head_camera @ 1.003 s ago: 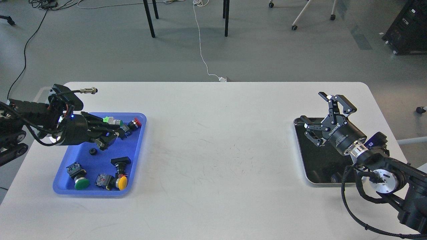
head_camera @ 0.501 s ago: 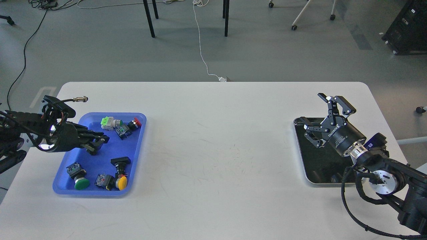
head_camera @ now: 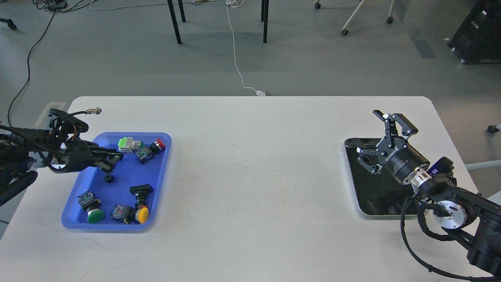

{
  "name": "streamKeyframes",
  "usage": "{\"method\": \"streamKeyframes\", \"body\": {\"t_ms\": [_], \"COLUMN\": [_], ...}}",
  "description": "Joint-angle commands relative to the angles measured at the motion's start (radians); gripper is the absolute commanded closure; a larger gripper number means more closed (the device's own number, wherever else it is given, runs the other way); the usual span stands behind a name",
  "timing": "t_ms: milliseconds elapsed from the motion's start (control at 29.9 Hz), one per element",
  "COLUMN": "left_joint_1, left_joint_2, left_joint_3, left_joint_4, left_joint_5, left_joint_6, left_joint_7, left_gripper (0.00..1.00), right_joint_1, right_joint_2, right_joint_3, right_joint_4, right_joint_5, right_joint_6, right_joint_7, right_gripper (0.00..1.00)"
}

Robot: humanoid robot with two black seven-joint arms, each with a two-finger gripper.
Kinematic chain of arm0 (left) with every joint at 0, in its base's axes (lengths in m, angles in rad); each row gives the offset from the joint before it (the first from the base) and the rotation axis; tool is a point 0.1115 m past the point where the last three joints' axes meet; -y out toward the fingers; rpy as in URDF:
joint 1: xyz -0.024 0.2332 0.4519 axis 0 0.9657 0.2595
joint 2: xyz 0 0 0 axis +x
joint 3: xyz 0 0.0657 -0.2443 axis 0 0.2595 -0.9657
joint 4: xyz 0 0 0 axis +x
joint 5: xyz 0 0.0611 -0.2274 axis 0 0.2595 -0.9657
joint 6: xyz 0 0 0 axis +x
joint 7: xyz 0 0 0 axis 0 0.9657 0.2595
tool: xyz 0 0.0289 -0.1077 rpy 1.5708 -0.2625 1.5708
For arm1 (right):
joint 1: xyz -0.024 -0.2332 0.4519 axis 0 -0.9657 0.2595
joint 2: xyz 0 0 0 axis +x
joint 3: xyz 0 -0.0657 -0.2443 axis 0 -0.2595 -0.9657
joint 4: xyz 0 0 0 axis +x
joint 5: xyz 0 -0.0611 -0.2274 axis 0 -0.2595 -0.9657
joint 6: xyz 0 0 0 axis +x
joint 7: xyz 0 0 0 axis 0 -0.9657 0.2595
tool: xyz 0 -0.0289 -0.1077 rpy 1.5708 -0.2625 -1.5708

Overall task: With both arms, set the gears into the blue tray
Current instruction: 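Lower the gear into the blue tray and open the left gripper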

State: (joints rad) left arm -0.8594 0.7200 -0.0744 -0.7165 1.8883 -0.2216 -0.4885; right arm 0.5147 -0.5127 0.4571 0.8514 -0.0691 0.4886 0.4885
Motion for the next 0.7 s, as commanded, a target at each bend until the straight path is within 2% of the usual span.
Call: {"method": "streamKeyframes", "body": {"t_ms": [0, 167, 267, 334, 435, 468, 535, 669], "left_joint_1": [0.019, 0.034, 0.039, 0.039, 0.037, 0.037, 0.036, 0.031], "left_joint_2": [-0.001, -0.002, -0.001, -0.001, 0.002, 0.006, 0.013, 0.051], "left_joint_3": [0.001, -0.004, -0.005, -0.005, -0.007, -0.008, -0.019, -0.128], "left_joint_4": [0.011, 0.012, 0.012, 0.012, 0.012, 0.012, 0.009, -0.012], "left_joint_5": [0.002, 0.002, 0.002, 0.000, -0.001, -0.001, -0.005, -0.026], "left_joint_6": [0.010, 0.024, 0.030, 0.031, 0.031, 0.031, 0.033, 0.033], "left_joint_7": [0.000, 0.000, 0.000, 0.000, 0.000, 0.000, 0.000, 0.000], "left_gripper": [0.82, 0.78, 0.71, 0.59, 0.31, 0.26, 0.19, 0.14], "right_joint_1": [-0.001, -0.001, 0.001, 0.001, 0.001, 0.002, 0.004, 0.011], "right_joint_2": [-0.001, 0.000, 0.002, 0.002, 0.000, 0.000, 0.000, 0.000], "right_joint_3": [0.000, 0.000, 0.000, 0.000, 0.000, 0.000, 0.000, 0.001], "right_joint_4": [0.000, 0.000, 0.000, 0.000, 0.000, 0.000, 0.000, 0.000], "right_joint_5": [0.000, 0.000, 0.000, 0.000, 0.000, 0.000, 0.000, 0.000], "right_joint_6": [0.000, 0.000, 0.000, 0.000, 0.000, 0.000, 0.000, 0.000], "right_joint_7": [0.000, 0.000, 0.000, 0.000, 0.000, 0.000, 0.000, 0.000], "right_gripper": [0.05, 0.05, 0.05, 0.05, 0.05, 0.05, 0.05, 0.05]}}
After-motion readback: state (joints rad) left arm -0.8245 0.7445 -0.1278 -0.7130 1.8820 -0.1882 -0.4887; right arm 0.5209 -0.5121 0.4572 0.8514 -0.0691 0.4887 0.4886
